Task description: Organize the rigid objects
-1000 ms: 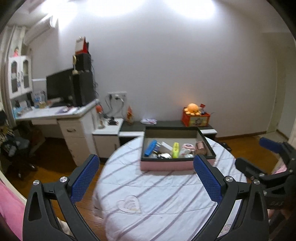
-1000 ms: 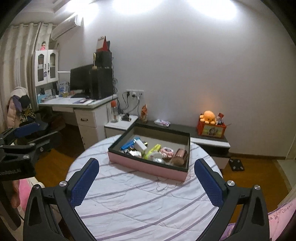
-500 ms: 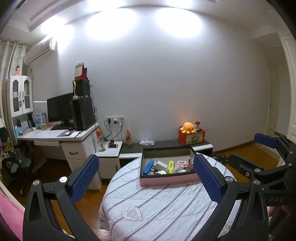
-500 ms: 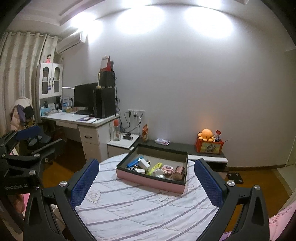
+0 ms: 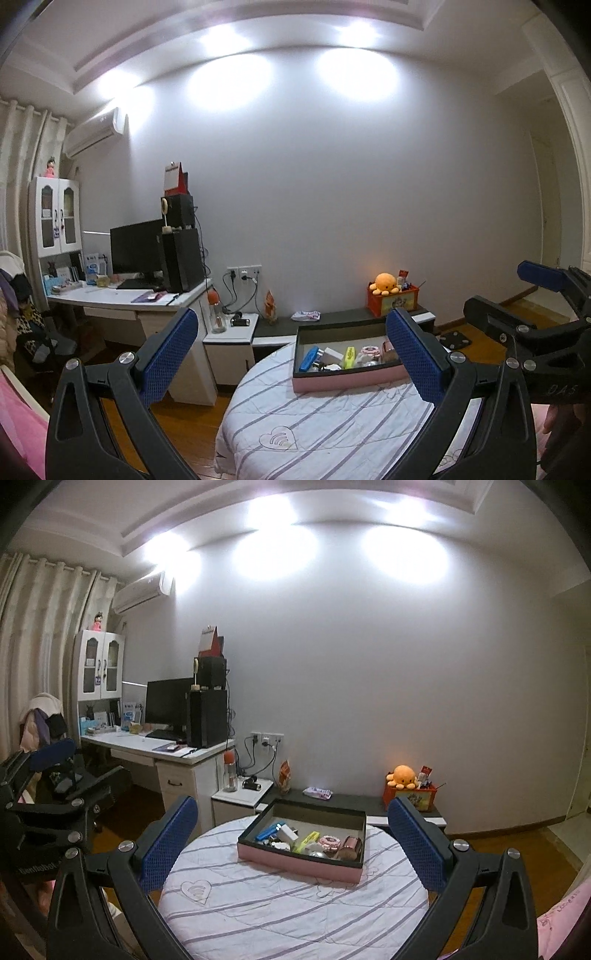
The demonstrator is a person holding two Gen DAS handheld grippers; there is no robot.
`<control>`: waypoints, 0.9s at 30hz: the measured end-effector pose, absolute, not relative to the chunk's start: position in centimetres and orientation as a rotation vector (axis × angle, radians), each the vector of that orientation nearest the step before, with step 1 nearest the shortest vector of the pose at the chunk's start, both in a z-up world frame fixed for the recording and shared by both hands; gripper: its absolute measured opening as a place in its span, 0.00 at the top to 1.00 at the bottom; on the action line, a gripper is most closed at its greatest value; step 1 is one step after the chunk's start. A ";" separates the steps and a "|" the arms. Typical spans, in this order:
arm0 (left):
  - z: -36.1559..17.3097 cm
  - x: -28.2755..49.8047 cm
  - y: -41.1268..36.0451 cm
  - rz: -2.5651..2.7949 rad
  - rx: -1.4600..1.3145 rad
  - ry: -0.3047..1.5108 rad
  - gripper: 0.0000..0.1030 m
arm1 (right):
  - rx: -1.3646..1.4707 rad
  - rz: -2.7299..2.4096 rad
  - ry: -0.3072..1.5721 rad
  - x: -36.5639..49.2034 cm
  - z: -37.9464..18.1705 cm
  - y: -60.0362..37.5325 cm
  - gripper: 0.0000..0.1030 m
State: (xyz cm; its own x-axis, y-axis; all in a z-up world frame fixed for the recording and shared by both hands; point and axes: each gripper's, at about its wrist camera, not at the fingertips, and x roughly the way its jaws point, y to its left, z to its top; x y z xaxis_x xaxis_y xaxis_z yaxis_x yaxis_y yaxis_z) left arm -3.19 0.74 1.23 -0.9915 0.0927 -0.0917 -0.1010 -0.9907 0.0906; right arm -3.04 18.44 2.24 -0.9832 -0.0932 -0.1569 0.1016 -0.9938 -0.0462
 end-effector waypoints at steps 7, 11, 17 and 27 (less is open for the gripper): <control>1.8 -1.6 0.5 3.068 -0.065 0.140 0.00 | 0.173 -3.066 0.110 -1.7 3.1 17.6 0.00; 2.0 -1.2 0.4 3.080 -0.042 0.137 0.00 | 0.154 -3.061 0.106 -1.4 3.3 17.3 0.00; 2.0 -0.9 0.2 3.086 -0.029 0.141 0.00 | 0.123 -3.069 0.133 -1.0 3.5 16.8 0.00; 2.3 -0.9 0.2 3.069 -0.005 0.114 0.00 | 0.097 -3.082 0.135 -0.9 3.5 16.9 0.00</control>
